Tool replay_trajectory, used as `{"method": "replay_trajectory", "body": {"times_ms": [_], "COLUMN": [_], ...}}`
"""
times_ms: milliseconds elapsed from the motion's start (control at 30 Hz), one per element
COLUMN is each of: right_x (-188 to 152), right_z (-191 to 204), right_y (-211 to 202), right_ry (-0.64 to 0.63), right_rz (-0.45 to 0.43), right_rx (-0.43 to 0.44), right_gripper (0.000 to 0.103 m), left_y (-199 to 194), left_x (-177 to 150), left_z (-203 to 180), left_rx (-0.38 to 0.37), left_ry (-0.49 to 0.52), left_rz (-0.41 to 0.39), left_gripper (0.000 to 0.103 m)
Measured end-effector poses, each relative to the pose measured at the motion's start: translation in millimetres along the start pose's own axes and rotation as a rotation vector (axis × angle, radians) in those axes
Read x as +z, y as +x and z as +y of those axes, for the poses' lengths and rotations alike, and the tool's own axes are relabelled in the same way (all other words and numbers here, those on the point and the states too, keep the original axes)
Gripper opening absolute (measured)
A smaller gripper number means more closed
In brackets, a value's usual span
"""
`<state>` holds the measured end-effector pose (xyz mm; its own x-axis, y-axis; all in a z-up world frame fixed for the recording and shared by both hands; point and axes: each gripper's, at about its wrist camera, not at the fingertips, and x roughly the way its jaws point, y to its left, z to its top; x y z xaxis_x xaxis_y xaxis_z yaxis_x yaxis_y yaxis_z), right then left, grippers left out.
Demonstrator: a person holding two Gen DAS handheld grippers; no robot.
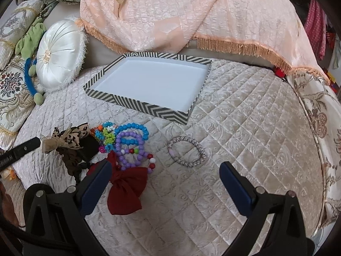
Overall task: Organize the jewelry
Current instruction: 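Lower the left tool onto the leopard-print bow clip, then grasp the leopard-print bow with the left tool while the right tool grasps the red velvet bow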
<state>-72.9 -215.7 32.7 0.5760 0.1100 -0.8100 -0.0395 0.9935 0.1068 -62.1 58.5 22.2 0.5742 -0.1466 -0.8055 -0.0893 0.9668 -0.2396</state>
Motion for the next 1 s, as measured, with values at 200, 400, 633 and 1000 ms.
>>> {"method": "replay_trajectory", "body": {"times_ms": [200, 400, 633, 1000], "right_x": [0.5, -8.4, -24.9, -31.2], "right_z": [-7.6, 7.5, 27.8, 46.7], "right_y": [5.1, 8.4, 22.0, 49.7], "right_ry": [-0.024, -0.089, -0.164, -0.221], "right_rz": [0.023, 0.042, 0.106, 0.169], "right_rx": [0.067, 0.166, 0.252, 0.302], "right_gripper": [0.100, 0.091, 0.078, 0.045], "left_y": [7.4, 25.7, 41.9, 70.7], "left_x": [13.5, 19.3, 16.0, 8.5], "left_z": [17.4, 19.7, 19.8, 18.1], "left_rx": [-0.128, -0.192, -0.178, -0.145], "left_ry": [-0.109, -0.194, -0.213, -0.217], "left_rz": [0.058, 0.105, 0.116, 0.163], "left_gripper": [0.009, 0.016, 0.022, 0.023]}}
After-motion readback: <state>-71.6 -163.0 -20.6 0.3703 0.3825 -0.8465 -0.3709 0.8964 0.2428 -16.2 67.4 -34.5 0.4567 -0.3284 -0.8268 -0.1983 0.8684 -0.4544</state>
